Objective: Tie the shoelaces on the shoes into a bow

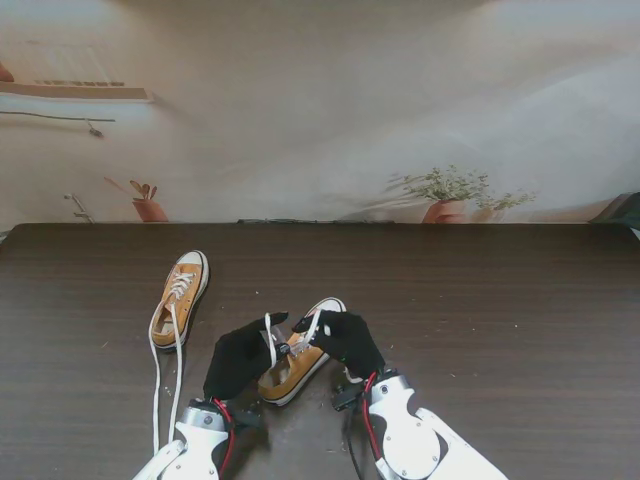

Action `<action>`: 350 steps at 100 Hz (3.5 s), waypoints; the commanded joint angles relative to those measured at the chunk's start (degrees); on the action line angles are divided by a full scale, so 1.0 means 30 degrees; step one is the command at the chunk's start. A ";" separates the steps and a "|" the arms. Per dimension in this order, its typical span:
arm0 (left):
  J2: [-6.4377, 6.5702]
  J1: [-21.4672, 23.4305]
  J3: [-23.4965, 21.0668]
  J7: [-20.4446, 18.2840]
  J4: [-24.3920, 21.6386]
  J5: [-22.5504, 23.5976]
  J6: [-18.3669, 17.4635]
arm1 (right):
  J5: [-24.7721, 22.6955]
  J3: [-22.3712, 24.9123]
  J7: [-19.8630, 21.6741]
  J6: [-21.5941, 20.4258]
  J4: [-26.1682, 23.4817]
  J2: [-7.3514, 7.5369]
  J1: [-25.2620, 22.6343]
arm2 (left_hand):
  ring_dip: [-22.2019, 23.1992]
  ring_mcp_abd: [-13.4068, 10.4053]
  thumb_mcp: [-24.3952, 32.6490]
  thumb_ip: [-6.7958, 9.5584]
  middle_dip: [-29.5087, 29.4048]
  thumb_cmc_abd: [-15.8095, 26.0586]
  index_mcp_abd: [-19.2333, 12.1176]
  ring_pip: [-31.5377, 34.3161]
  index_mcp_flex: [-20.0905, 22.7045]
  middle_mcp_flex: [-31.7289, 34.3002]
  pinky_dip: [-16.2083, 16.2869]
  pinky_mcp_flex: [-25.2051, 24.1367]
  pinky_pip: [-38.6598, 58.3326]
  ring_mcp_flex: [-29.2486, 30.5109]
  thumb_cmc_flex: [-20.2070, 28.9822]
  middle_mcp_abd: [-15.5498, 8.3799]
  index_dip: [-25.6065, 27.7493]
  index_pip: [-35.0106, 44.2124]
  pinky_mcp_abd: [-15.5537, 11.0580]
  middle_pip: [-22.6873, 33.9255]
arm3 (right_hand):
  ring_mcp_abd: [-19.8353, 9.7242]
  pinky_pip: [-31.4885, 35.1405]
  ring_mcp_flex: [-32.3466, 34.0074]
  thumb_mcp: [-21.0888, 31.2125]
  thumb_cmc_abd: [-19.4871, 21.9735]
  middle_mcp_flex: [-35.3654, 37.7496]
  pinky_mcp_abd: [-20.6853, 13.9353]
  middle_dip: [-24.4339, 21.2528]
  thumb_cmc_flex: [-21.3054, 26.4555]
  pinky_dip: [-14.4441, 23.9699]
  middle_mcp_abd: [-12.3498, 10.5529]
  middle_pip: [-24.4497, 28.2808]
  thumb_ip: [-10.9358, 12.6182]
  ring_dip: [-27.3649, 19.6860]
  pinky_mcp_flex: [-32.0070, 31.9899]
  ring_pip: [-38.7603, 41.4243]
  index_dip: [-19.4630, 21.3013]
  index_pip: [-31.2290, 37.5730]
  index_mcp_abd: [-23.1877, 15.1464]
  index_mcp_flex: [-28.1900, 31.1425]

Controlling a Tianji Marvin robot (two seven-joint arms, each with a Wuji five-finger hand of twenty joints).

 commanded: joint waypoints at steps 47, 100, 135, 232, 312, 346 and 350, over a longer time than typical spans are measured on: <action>0.0076 -0.1295 0.0569 0.2779 0.1739 0.4013 -0.0057 | -0.2608 -0.0428 0.0250 0.3374 -0.1787 0.0622 -0.0241 | -0.0402 0.0155 0.0845 -0.0177 -0.0333 -0.0750 -0.3000 -0.0264 -0.0183 0.0145 -0.0053 0.0337 0.1415 0.0626 -0.0146 -0.0240 -0.0341 -0.0346 0.0827 0.0003 | 0.0545 0.5340 0.0077 -0.1439 -0.0860 -0.0051 -0.0625 0.0243 -0.0730 -0.1004 0.1295 0.0475 -0.0800 -0.0835 0.0295 0.0898 -0.0086 0.0255 -0.0004 -0.0248; 0.0327 -0.2234 0.1581 0.4571 0.2887 0.6111 0.0407 | -0.3334 -0.0983 0.1097 0.5775 -0.2312 0.0894 0.0111 | -0.0712 0.0779 0.1078 -0.0260 -0.0252 -0.1032 -0.3419 -0.1783 -0.0984 -0.0972 -0.0270 -0.0332 -0.0108 0.0614 -0.0228 -0.0071 -0.0459 -0.0653 0.2047 -0.0708 | 0.1897 0.5341 -0.0013 -0.2755 -0.0901 -0.2079 0.0735 -0.0488 -0.1057 -0.4230 0.2101 -0.0251 -0.0882 -0.2959 -0.0226 -0.0160 0.0957 0.0755 0.0123 -0.1063; 0.0791 -0.2330 0.2007 0.4900 0.2828 0.7420 0.1244 | -0.3582 -0.1131 0.1028 0.6512 -0.2381 0.0870 0.0225 | -0.0542 0.0539 0.1184 -0.0267 -0.0237 -0.1058 -0.3398 -0.1713 -0.0700 -0.0707 -0.0140 -0.0183 -0.0170 0.0635 -0.0207 -0.0194 -0.0425 -0.0539 0.2010 -0.0655 | 0.2715 0.4433 -0.0042 -0.2815 -0.1143 -0.2993 0.1739 -0.1053 -0.0370 -0.5317 0.2328 -0.0707 -0.0804 -0.3962 -0.0455 -0.1518 0.2669 0.1492 -0.0016 -0.0007; 0.1016 -0.2170 0.2039 0.4436 0.2650 0.7684 0.1543 | -0.3233 -0.0937 0.0163 0.7961 -0.3202 0.0569 -0.0173 | -0.0467 0.0375 0.1242 -0.0277 -0.0272 -0.1074 -0.3390 -0.1649 -0.0637 -0.0669 -0.0202 -0.0077 -0.0191 0.0635 -0.0207 -0.0302 -0.0414 -0.0519 0.1863 -0.0715 | 0.2918 0.0331 -0.0313 0.0273 -0.2127 -0.4293 0.4497 -0.0868 0.7090 -0.6952 0.1570 -0.0258 -0.2677 -0.6402 -0.1097 -0.4623 0.5271 0.9067 -0.0641 0.0193; 0.1124 -0.2002 0.1832 0.4747 0.2494 0.8159 0.1261 | -0.2454 -0.0589 0.1024 0.9504 -0.4476 0.0737 -0.0643 | -0.0573 0.0491 0.1152 -0.0283 -0.0215 -0.0928 -0.3552 -0.2206 -0.1003 -0.1152 -0.0087 -0.0627 -0.0401 0.0257 -0.0265 -0.0212 -0.0466 -0.0656 0.1755 -0.0947 | 0.4606 -0.4236 -0.7380 0.1578 -0.1858 -1.0295 0.6009 -0.4798 0.8130 -0.6316 0.2968 -0.3131 -0.2107 -0.7186 -0.8755 -1.0096 0.8585 1.0579 0.0847 -0.2011; 0.1144 -0.1709 0.1617 0.4448 0.2199 0.8003 0.1446 | -0.3268 -0.0572 -0.0360 0.9454 -0.4161 0.0477 -0.0734 | -0.0415 0.0740 0.1019 -0.0263 -0.0309 -0.0921 -0.3370 -0.2529 -0.1387 -0.1791 0.0159 -0.1422 -0.0768 -0.0263 -0.0248 -0.0138 -0.0520 -0.0803 0.1880 -0.1545 | 0.5152 -0.4451 -0.6084 0.2857 -0.3252 -0.8746 0.6693 -0.5505 0.7895 -0.6488 0.3232 -0.3225 -0.1943 -0.7566 -0.7843 -1.0447 0.8254 1.0628 0.0812 -0.1246; 0.1154 -0.1659 0.1568 0.4340 0.2139 0.7963 0.1467 | -0.3273 -0.0568 -0.0422 0.9405 -0.4165 0.0465 -0.0751 | -0.0394 0.0802 0.1006 -0.0263 -0.0359 -0.0894 -0.3328 -0.2607 -0.1493 -0.1948 0.0212 -0.1568 -0.0836 -0.0385 -0.0253 -0.0124 -0.0535 -0.0844 0.1900 -0.1730 | 0.5152 -0.4451 -0.6083 0.2885 -0.3253 -0.8710 0.6697 -0.5511 0.7920 -0.6494 0.3251 -0.3217 -0.1946 -0.7573 -0.7843 -1.0447 0.8263 1.0657 0.0868 -0.1239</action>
